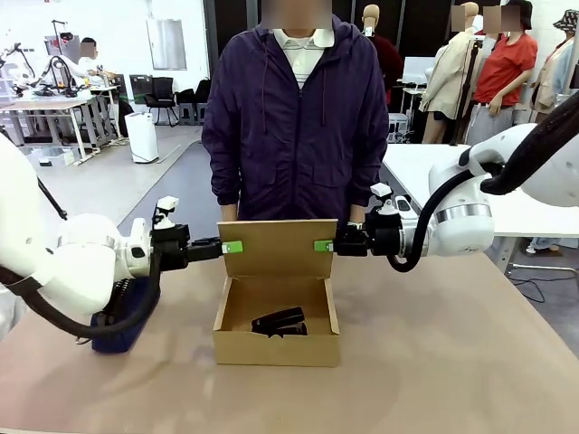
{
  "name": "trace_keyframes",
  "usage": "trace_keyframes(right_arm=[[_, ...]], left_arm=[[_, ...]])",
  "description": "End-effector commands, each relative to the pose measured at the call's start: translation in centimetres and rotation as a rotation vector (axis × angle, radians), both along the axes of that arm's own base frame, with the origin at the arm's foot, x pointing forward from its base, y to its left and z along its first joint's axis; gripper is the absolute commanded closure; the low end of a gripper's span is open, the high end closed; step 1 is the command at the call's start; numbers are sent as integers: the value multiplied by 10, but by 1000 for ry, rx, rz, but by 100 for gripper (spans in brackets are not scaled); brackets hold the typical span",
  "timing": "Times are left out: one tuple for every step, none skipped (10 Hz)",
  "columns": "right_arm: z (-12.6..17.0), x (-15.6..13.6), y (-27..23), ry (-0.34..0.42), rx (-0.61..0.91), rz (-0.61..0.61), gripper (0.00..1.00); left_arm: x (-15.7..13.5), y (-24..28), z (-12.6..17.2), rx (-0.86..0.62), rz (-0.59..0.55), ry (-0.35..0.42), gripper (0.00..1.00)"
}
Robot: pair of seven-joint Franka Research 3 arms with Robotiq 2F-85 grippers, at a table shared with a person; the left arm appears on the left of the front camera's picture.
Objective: Pack the items into the box.
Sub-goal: Close the Mailer Box.
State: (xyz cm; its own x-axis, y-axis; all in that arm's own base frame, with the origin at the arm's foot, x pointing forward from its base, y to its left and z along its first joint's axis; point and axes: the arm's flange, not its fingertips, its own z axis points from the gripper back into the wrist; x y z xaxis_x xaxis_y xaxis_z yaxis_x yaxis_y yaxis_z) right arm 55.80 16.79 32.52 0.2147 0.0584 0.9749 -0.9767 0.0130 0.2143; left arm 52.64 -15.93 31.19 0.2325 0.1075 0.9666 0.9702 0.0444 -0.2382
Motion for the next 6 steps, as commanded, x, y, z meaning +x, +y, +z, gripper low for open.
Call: trace_keyframes(right_arm=[[-3, -24, 2, -64, 8, 9, 44], [-5, -28, 4, -87, -1, 16, 44], [-7, -31, 4, -101, -2, 35, 44], [-10, -33, 4, -120, -10, 41, 44], [-10, -32, 4, -124, -16, 58, 0], [-11, -33, 2, -118, -19, 64, 0]], left_arm=[[-19, 6, -3, 59, 44, -161, 39], [-24, 7, -9, 78, 38, -181, 39], [-28, 6, -16, 92, 29, -194, 36], [-30, 6, -20, 98, 36, -197, 0], [-30, 7, -20, 90, 33, -218, 0], [-32, 8, -19, 96, 46, -243, 0]])
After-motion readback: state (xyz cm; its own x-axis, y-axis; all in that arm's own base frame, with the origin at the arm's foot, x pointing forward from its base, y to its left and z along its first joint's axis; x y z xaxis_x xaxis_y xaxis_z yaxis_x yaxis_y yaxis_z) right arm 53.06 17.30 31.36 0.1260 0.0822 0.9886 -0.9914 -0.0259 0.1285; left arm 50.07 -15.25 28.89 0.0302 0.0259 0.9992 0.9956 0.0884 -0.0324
